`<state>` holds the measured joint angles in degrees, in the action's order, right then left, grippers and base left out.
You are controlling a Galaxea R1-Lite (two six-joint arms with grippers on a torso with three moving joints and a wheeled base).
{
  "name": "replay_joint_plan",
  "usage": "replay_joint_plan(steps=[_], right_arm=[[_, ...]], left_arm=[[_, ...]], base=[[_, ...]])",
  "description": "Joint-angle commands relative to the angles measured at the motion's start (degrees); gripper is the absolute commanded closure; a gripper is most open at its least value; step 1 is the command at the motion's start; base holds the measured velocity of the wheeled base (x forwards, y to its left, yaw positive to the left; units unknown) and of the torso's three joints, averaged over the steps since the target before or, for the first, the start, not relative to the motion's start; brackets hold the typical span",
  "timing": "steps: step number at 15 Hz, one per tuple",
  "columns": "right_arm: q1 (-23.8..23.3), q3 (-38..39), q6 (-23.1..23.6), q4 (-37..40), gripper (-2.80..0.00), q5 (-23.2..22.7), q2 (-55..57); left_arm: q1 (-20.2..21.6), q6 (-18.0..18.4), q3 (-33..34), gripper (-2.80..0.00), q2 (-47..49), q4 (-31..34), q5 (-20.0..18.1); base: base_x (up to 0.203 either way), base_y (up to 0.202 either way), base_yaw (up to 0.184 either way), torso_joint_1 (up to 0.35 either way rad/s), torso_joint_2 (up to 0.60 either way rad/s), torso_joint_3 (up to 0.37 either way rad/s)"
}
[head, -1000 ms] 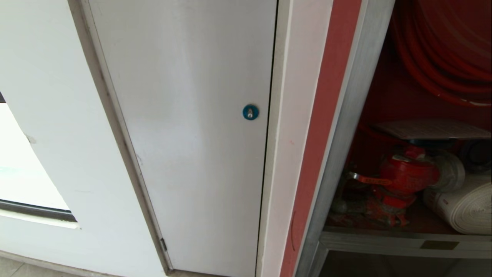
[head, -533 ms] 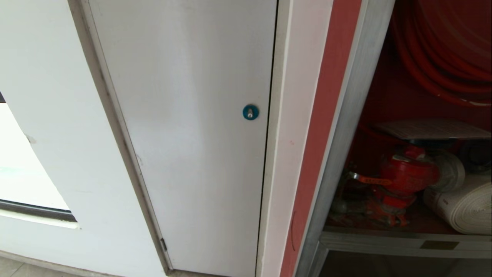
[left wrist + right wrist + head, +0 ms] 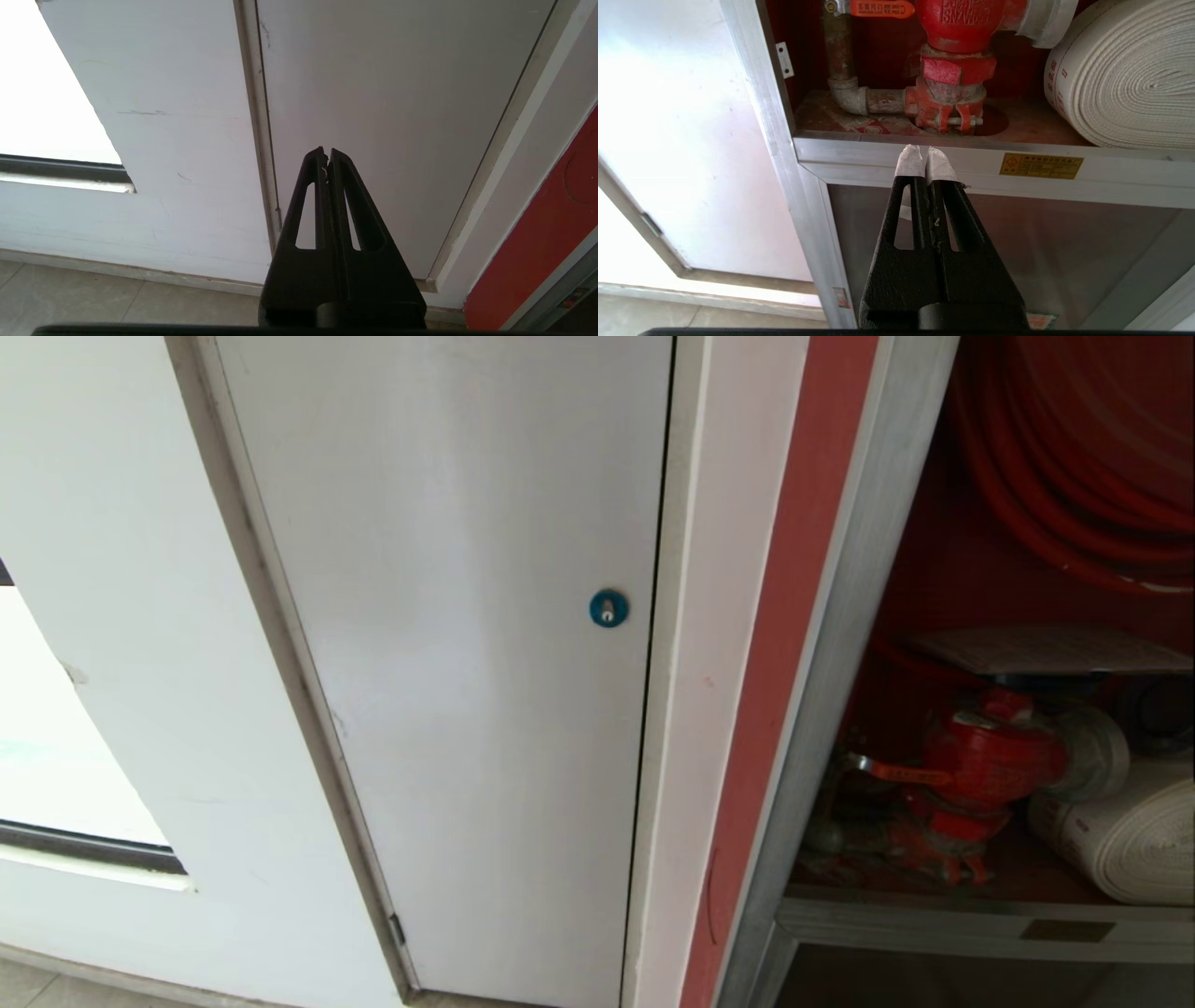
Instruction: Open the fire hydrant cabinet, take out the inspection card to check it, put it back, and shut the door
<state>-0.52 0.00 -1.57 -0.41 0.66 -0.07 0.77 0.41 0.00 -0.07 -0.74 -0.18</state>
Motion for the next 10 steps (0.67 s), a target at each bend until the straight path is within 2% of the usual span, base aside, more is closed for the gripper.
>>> replay_joint_plan(steps=[1, 10], right_arm=[[0.0, 0.0, -0.1, 0.0, 0.0, 0.0, 0.0], [0.0, 0.0, -0.1, 0.0, 0.0, 0.0, 0.0]], left_arm=[[0.0, 0.0, 0.4, 0.0, 0.0, 0.0, 0.0], [0.0, 0.0, 0.4, 0.0, 0.1, 0.0, 0.0]], base=[[0.0, 0.0, 0.0, 0.0, 0.0, 0.0], [0.0, 0.0, 0.0, 0.0, 0.0, 0.0]])
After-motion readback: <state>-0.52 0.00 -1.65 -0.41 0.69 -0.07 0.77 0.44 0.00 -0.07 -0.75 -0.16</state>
